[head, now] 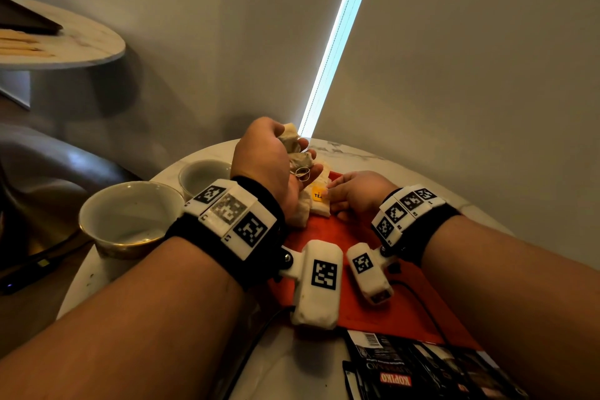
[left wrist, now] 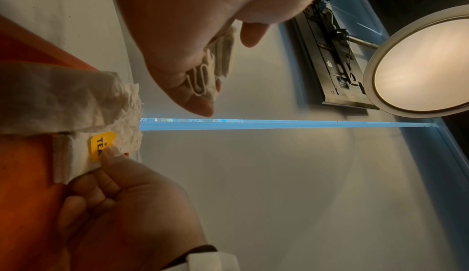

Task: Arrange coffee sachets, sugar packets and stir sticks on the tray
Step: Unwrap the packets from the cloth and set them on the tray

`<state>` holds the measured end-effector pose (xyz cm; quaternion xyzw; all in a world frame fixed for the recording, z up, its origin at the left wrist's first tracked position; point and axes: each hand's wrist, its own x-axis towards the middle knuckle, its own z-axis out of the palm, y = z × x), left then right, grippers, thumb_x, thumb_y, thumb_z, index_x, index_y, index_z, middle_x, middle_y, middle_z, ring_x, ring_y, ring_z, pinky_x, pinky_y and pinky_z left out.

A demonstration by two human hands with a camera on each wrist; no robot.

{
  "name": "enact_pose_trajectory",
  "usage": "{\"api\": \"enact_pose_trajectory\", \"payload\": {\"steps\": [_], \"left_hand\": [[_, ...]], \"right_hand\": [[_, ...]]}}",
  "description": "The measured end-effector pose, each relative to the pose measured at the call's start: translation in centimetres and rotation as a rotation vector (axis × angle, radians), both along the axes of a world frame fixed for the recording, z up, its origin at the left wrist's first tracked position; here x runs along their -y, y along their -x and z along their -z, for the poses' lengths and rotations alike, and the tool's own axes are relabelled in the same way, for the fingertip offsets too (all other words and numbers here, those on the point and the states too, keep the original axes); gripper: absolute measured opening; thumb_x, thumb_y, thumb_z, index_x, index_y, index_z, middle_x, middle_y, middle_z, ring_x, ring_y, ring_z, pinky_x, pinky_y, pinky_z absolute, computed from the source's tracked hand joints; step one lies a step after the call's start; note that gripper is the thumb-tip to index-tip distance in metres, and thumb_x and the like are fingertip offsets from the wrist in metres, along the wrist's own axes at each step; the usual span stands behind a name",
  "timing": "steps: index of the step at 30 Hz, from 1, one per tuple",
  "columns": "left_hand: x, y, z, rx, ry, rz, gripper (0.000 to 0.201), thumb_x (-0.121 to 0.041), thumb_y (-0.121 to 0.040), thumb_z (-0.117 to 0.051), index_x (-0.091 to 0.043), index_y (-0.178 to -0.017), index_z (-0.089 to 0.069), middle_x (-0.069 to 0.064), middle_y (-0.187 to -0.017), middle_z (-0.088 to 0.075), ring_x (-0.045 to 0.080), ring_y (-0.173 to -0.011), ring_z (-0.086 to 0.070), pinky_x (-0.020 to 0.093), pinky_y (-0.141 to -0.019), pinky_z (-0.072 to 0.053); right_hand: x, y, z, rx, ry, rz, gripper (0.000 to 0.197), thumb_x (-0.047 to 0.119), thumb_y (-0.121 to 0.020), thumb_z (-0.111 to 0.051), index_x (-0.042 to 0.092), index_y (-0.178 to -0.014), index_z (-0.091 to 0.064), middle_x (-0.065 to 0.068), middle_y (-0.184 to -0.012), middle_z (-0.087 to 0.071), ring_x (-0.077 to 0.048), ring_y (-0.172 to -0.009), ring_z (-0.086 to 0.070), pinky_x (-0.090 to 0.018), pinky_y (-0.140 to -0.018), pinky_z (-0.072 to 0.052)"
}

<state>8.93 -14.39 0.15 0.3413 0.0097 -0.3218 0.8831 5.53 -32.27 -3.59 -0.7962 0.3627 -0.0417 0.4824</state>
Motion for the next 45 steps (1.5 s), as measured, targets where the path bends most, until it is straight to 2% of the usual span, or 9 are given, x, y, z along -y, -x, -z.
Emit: {"api": "enact_pose_trajectory", "payload": {"steps": [6, 10, 14, 20, 31, 36, 39, 42, 45], "left_hand": [[0.2, -0.1, 0.2, 0.0, -0.042, -0.026, 0.02, -0.021, -0.099, -0.04, -0.008, -0.1, -0.056, 0.011, -0.091, -0.056, 0.025, -0.083, -0.062, 0.037, -0.069, -0.056], [0.1, 0.0, 0.2, 0.035, -0.074, -0.017, 0.015, -0.012, -0.1, -0.042, -0.009, -0.093, -0.055, 0.013, -0.093, -0.058, 0.025, -0.083, -0.064, 0.04, -0.078, -0.059], [0.3, 0.1, 0.2, 0.145, -0.122, 0.012, 0.015, -0.011, -0.101, -0.051, -0.013, -0.089, -0.059, 0.004, -0.062, -0.069, 0.021, -0.068, -0.066, 0.037, -0.07, -0.059], [0.1, 0.6, 0.7, 0.23, -0.089, -0.052, 0.035, -0.012, -0.102, -0.051, -0.002, -0.135, -0.053, 0.02, -0.122, -0.066, 0.029, -0.095, -0.07, 0.042, -0.076, -0.063], [0.3, 0.1, 1.1, 0.237, -0.098, -0.016, 0.03, -0.015, -0.099, -0.055, -0.006, -0.128, -0.057, 0.016, -0.114, -0.065, 0.029, -0.093, -0.07, 0.039, -0.07, -0.062], [0.2, -0.2, 0.9, 0.207, -0.147, 0.036, 0.014, -0.012, -0.1, -0.052, -0.008, -0.106, -0.063, 0.013, -0.108, -0.068, 0.027, -0.096, -0.07, 0.045, -0.073, -0.06], [0.3, -0.1, 0.8, 0.208, -0.171, 0.059, 0.024, -0.006, -0.104, -0.04, -0.013, -0.092, -0.059, 0.005, -0.101, -0.063, 0.016, -0.09, -0.064, 0.037, -0.08, -0.053], [0.6, 0.2, 0.7, 0.17, -0.221, 0.077, 0.022, -0.004, -0.102, -0.038, -0.007, -0.097, -0.059, 0.004, -0.087, -0.059, 0.011, -0.074, -0.058, 0.026, -0.067, -0.049], [0.4, 0.6, 0.6, 0.144, -0.21, 0.101, 0.017, -0.008, -0.098, -0.044, -0.006, -0.104, -0.06, 0.008, -0.082, -0.056, 0.015, -0.07, -0.054, 0.03, -0.065, -0.049]], "right_hand": [[0.1, 0.4, 0.1, 0.049, -0.082, 0.014, 0.017, 0.007, -0.086, -0.075, 0.008, -0.098, -0.063, -0.008, -0.074, -0.064, -0.014, -0.05, -0.056, -0.03, -0.052, -0.045], [0.0, 0.7, -1.1, 0.097, -0.066, 0.013, 0.018, 0.016, -0.09, -0.072, 0.005, -0.103, -0.065, -0.006, -0.076, -0.06, -0.016, -0.058, -0.05, -0.031, -0.05, -0.039], [-1.2, 1.5, -3.4, 0.297, -0.027, -0.006, 0.014, 0.024, -0.093, -0.069, 0.011, -0.097, -0.064, -0.004, -0.08, -0.06, -0.016, -0.067, -0.053, -0.028, -0.052, -0.039], [-4.3, 3.1, -5.3, 0.48, -0.051, -0.203, 0.033, 0.033, -0.08, -0.078, 0.011, -0.099, -0.063, -0.008, -0.084, -0.064, -0.018, -0.07, -0.058, -0.027, -0.051, -0.043], [-5.6, 4.3, -4.9, 0.396, 0.256, -0.243, 0.009, 0.012, -0.086, -0.076, 0.019, -0.086, -0.07, 0.009, -0.065, -0.067, 0.001, -0.055, -0.057, -0.022, -0.055, -0.044], [-5.6, 4.4, -5.0, 0.49, 0.079, -0.191, 0.008, 0.006, -0.091, -0.069, 0.013, -0.088, -0.066, -0.006, -0.082, -0.071, -0.019, -0.071, -0.063, -0.031, -0.056, -0.049], [-5.7, 4.4, -5.5, 0.642, -0.114, -0.098, 0.009, -0.002, -0.095, -0.059, 0.007, -0.091, -0.057, -0.017, -0.088, -0.072, -0.026, -0.073, -0.069, -0.034, -0.06, -0.054], [-5.8, 4.7, -6.1, 0.776, -0.154, -0.06, 0.014, -0.005, -0.095, -0.056, 0.006, -0.088, -0.052, -0.014, -0.084, -0.075, -0.026, -0.078, -0.074, -0.033, -0.063, -0.059], [-5.9, 4.7, -6.0, 0.791, -0.094, -0.11, 0.016, -0.007, -0.091, -0.06, 0.007, -0.085, -0.055, -0.018, -0.093, -0.075, -0.032, -0.088, -0.075, -0.04, -0.072, -0.061]]}}
